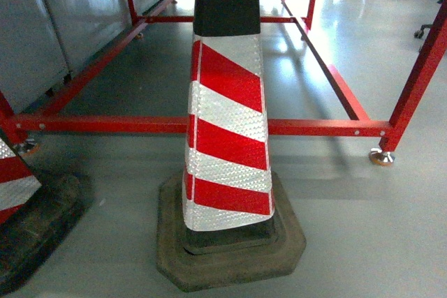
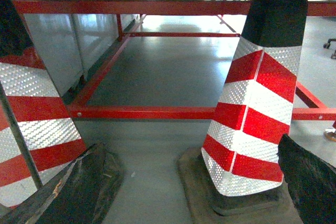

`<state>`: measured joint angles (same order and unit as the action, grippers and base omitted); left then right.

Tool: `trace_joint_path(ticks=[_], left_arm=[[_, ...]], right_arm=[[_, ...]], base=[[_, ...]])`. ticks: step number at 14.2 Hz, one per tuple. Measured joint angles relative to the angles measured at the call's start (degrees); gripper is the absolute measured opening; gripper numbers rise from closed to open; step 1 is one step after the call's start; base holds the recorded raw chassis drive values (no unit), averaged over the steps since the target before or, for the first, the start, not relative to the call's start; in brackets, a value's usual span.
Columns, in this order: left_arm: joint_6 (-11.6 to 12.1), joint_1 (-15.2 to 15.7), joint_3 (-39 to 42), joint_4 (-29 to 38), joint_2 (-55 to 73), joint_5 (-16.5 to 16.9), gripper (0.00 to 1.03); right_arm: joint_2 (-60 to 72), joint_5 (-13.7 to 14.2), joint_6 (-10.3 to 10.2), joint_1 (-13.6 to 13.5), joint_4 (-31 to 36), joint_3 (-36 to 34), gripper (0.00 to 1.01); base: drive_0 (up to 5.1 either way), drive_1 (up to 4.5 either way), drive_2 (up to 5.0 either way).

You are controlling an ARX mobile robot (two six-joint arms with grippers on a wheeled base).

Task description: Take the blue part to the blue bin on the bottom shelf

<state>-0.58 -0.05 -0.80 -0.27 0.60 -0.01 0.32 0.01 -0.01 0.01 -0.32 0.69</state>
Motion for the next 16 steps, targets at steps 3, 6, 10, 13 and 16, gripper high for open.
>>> trace_joint_path(ticks=[3,6,10,13,16], left_arm=[[0.00,0.00,0.00,0.00,0.00,0.00,0.98],[0.00,0.00,0.00,0.00,0.00,0.00,0.98],[0.00,0.00,0.00,0.00,0.00,0.00,0.98],[0.00,0.00,0.00,0.00,0.00,0.00,0.98],[0.00,0.00,0.00,0.00,0.00,0.00,0.98]], right_arm=[[0.00,0.00,0.00,0.00,0.00,0.00,0.98],[0.00,0.00,0.00,0.00,0.00,0.00,0.98],[0.00,0.00,0.00,0.00,0.00,0.00,0.98],[0.00,0.00,0.00,0.00,0.00,0.00,0.98],[0.00,0.00,0.00,0.00,0.00,0.00,0.98]], base=[[0.0,0.00,0.0],[0.0,0.00,0.0],[0.0,0.00,0.0],[0.0,0.00,0.0],[0.0,0.00,0.0]])
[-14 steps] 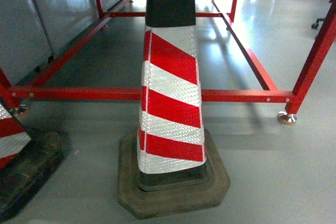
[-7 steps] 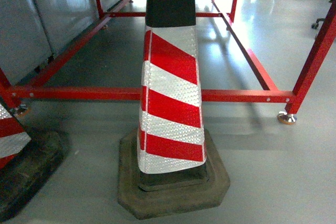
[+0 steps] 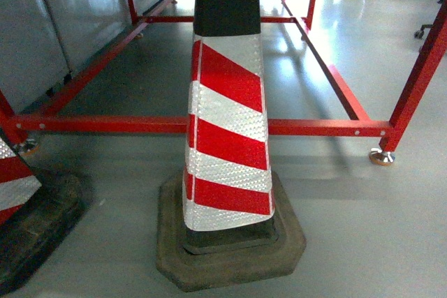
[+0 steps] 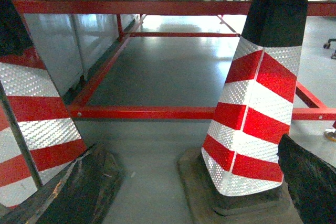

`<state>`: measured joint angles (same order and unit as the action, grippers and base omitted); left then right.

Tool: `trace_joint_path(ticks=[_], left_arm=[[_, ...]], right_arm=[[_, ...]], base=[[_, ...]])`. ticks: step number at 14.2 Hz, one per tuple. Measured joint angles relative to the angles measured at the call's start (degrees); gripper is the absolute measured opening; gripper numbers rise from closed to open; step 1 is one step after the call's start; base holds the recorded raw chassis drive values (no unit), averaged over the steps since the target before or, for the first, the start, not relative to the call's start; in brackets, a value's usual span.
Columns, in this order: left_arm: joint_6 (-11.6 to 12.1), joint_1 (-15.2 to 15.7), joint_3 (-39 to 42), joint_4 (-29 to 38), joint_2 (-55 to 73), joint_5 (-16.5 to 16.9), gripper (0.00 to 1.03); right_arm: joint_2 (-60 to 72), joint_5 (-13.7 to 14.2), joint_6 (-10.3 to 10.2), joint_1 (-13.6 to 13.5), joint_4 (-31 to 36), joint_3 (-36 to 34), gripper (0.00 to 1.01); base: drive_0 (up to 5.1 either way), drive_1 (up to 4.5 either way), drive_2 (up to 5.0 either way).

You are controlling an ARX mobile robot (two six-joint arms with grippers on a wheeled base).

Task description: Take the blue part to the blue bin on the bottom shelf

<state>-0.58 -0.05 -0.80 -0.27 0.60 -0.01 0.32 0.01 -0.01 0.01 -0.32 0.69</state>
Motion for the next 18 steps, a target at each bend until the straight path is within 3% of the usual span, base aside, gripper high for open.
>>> trace_joint_path(ticks=[18], left_arm=[[0.59,0.00,0.00,0.02,0.00,0.02,0.98]], right_arm=[[0.00,0.04,-0.11,0.00,0.00,0.00,0.98]], base=[[0.0,0.00,0.0]])
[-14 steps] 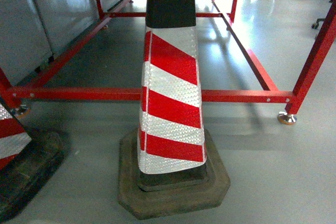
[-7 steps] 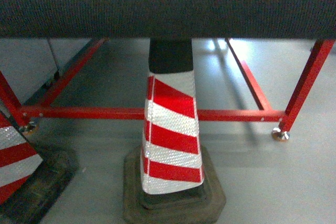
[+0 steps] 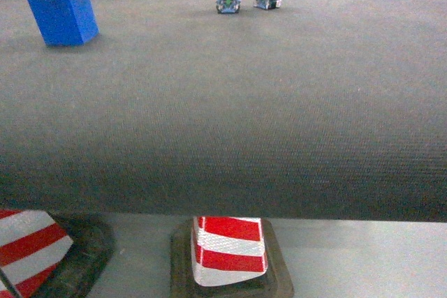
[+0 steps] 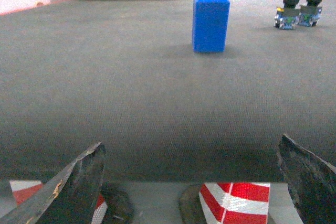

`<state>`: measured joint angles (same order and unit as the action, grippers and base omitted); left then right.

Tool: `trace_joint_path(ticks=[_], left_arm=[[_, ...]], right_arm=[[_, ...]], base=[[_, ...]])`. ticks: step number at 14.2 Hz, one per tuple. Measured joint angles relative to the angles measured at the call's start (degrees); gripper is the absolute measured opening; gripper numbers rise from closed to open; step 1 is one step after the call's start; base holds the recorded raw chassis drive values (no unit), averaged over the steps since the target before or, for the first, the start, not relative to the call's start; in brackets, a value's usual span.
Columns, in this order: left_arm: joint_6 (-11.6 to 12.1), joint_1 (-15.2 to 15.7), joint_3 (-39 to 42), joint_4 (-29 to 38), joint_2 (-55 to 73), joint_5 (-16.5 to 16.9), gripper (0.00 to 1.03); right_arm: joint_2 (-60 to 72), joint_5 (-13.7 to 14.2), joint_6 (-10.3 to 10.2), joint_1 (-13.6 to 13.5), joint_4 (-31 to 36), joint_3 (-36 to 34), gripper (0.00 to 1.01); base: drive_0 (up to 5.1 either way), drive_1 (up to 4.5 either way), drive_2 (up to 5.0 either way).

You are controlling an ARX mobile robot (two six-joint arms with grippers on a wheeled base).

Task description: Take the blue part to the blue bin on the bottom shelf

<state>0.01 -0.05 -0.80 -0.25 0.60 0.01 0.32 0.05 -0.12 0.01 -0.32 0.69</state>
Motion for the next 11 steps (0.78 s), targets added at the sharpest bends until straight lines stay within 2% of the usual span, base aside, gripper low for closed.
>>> trace_joint_path(ticks=[11], left_arm=[[0.02,0.00,0.00,-0.09,0.00,-0.15,0.98]], right_arm=[[0.00,-0.02,0.11,0.00,-0.04,0.00,0.98]], base=[[0.0,0.00,0.0]])
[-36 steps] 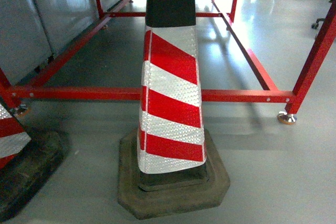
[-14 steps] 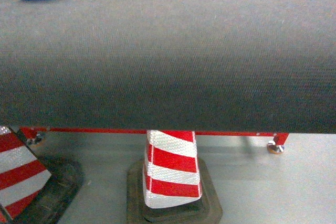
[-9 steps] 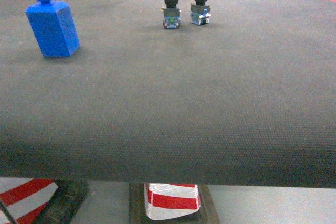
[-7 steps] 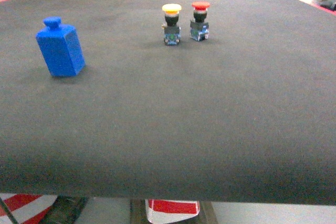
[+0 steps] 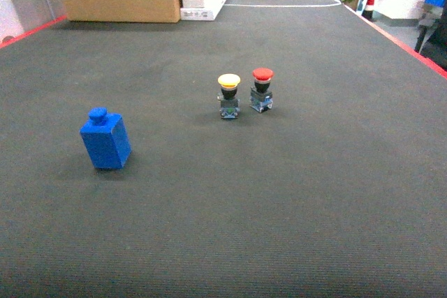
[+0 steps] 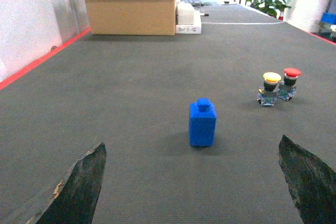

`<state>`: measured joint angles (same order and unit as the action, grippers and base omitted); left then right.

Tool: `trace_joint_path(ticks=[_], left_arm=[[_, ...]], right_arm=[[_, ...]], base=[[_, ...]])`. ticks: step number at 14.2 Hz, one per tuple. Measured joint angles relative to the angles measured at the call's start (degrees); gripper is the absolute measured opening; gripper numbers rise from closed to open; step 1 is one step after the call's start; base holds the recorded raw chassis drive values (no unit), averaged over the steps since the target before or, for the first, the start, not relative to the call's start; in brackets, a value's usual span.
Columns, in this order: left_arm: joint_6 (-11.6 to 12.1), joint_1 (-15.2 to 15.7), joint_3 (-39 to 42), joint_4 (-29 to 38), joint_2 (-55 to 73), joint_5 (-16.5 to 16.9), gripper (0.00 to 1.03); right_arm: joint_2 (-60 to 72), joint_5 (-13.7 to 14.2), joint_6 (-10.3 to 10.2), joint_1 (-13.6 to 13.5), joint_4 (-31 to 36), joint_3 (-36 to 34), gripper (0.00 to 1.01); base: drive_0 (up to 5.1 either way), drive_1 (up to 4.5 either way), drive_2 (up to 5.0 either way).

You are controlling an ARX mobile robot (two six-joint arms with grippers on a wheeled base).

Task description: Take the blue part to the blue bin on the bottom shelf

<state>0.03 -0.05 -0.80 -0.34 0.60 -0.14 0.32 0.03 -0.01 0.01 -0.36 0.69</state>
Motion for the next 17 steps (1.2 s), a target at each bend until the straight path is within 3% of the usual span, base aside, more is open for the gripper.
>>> trace_joint_path(ticks=[17], left_arm=[[-0.02,0.00,0.00,0.04,0.00,0.13,0.98]], right_arm=[[0.00,-0.02,0.00,0.00,0.07,0.00,0.98]], base=[[0.0,0.00,0.0]])
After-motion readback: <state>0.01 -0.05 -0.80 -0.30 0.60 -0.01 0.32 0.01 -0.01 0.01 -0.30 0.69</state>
